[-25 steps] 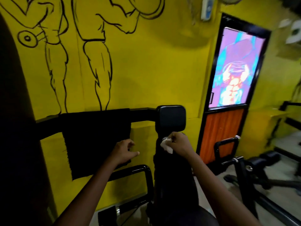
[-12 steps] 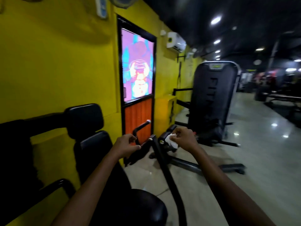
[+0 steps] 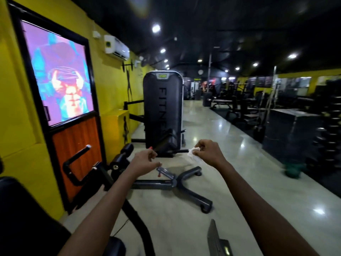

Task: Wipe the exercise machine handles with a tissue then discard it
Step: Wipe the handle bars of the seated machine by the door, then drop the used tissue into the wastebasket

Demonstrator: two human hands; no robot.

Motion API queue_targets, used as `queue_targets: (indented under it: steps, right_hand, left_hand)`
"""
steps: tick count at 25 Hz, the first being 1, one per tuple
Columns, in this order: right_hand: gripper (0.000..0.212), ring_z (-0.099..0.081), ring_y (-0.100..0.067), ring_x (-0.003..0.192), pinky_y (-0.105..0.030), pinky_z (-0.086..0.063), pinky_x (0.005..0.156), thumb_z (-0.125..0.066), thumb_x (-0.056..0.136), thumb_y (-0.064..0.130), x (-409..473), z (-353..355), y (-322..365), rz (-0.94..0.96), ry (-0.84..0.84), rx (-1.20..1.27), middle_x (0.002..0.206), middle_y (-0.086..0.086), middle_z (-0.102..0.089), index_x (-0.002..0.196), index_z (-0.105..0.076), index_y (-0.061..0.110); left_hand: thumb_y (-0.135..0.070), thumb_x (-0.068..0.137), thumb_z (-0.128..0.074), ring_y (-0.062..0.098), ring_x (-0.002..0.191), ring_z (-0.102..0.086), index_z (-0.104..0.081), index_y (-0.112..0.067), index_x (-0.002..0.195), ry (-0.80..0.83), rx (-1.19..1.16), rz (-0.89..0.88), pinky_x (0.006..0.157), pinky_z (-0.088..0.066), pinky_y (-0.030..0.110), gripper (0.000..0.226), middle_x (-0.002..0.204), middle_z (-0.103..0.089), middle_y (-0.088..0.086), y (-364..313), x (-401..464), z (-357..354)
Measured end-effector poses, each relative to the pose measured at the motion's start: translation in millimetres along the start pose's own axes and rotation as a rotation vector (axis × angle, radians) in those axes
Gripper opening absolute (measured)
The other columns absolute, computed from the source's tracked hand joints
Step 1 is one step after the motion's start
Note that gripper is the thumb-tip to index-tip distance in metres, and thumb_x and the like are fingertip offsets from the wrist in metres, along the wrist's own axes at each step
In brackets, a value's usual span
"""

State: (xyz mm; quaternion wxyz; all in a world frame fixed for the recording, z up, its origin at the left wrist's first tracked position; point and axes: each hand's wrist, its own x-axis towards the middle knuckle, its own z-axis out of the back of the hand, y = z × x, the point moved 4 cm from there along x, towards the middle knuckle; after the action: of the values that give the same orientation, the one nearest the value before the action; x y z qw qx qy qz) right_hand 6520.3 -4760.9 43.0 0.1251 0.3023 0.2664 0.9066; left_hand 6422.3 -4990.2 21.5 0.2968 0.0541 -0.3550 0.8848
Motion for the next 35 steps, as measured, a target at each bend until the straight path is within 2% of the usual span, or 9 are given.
queue_targets:
  steps: [2,5,10,15,17,19,22,29,35]
  right_hand:
    - [0.011,-0.058,-0.016,0.072,-0.021,-0.038,0.056,-0.069,0.075,0.017,-5.6,30.7,-30.8,-0.031,-0.023,-0.020,0.076,-0.003,-0.064,0.082,-0.068,0.009]
    - [0.009,-0.058,-0.014,0.071,-0.016,-0.038,0.054,-0.069,0.074,0.017,-12.6,78.9,-76.4,-0.047,-0.045,-0.041,0.074,-0.001,-0.063,0.081,-0.068,0.010]
    - [0.008,-0.058,-0.013,0.070,-0.021,-0.040,0.054,-0.068,0.073,0.018,-24.0,148.9,-151.6,-0.082,-0.072,-0.068,0.074,0.001,-0.063,0.078,-0.068,0.012]
    - [0.008,-0.055,-0.009,0.068,-0.018,-0.038,0.053,-0.068,0.074,0.019,-38.0,212.6,-232.6,-0.154,-0.095,-0.114,0.074,0.003,-0.060,0.078,-0.067,0.013]
    - [0.008,-0.054,-0.008,0.067,-0.015,-0.037,0.053,-0.068,0.074,0.019,-39.7,230.3,-257.6,-0.171,-0.109,-0.130,0.073,0.004,-0.060,0.078,-0.067,0.012]
    - [0.009,-0.053,-0.007,0.065,-0.016,-0.038,0.054,-0.068,0.075,0.019,-40.1,245.5,-285.9,-0.195,-0.130,-0.136,0.070,0.003,-0.060,0.079,-0.067,0.010]
    - [0.010,-0.054,-0.011,0.065,-0.026,-0.044,0.060,-0.069,0.074,0.018,-33.9,263.5,-331.3,-0.237,-0.166,-0.151,0.067,0.001,-0.059,0.076,-0.066,0.009]
    - [0.015,-0.046,-0.008,0.059,-0.024,-0.036,0.056,-0.070,0.073,0.019,44.7,291.8,-430.9,-0.301,-0.182,-0.184,0.058,0.011,-0.047,0.065,-0.057,0.019]
    - [0.010,-0.049,-0.005,0.060,-0.019,-0.036,0.054,-0.069,0.074,0.018,127.8,316.0,-508.0,-0.325,-0.249,-0.194,0.062,0.009,-0.053,0.075,-0.065,0.009]
  left_hand:
    - [-0.030,0.077,-0.074,0.013,0.090,-0.057,-0.063,-0.013,0.106,0.011,-0.017,-0.032,0.067,-0.039,0.015,0.035,0.096,-0.061,-0.001,-34.4,6.2,-25.7]
    - [-0.028,0.076,-0.075,0.014,0.092,-0.059,-0.064,-0.014,0.105,0.026,-0.076,-0.056,0.074,-0.043,0.024,0.033,0.095,-0.062,-0.001,-82.5,12.0,-65.3]
    - [-0.032,0.074,-0.077,0.014,0.092,-0.061,-0.065,-0.016,0.100,0.080,-0.154,-0.059,0.081,-0.048,0.029,0.032,0.096,-0.066,0.001,-146.8,24.3,-141.7]
    - [-0.030,0.075,-0.078,0.008,0.078,-0.056,-0.063,-0.018,0.095,0.128,-0.205,-0.085,0.061,-0.039,0.010,0.027,0.088,-0.062,-0.002,-215.2,40.3,-218.1]
    - [-0.033,0.072,-0.080,0.007,0.082,-0.058,-0.063,-0.017,0.097,0.178,-0.233,-0.106,0.059,-0.037,0.005,0.034,0.090,-0.063,-0.003,-234.4,48.5,-243.9]
    - [-0.032,0.072,-0.079,0.011,0.089,-0.061,-0.065,-0.014,0.101,0.226,-0.265,-0.127,0.063,-0.043,0.010,0.037,0.097,-0.065,0.000,-255.0,62.6,-272.5]
    - [-0.033,0.076,-0.077,0.012,0.095,-0.061,-0.065,-0.016,0.103,0.269,-0.261,-0.172,0.077,-0.047,0.022,0.035,0.100,-0.065,-0.003,-288.0,89.7,-313.8]
    - [-0.032,0.072,-0.080,0.012,0.094,-0.062,-0.066,-0.018,0.100,0.296,-0.345,-0.213,0.076,-0.043,0.019,0.034,0.095,-0.066,-0.005,-343.9,208.4,-394.1]
    - [-0.030,0.074,-0.080,0.009,0.084,-0.061,-0.066,-0.017,0.099,0.345,-0.360,-0.241,0.061,-0.039,0.012,0.032,0.096,-0.064,-0.004,-394.2,313.6,-453.4]
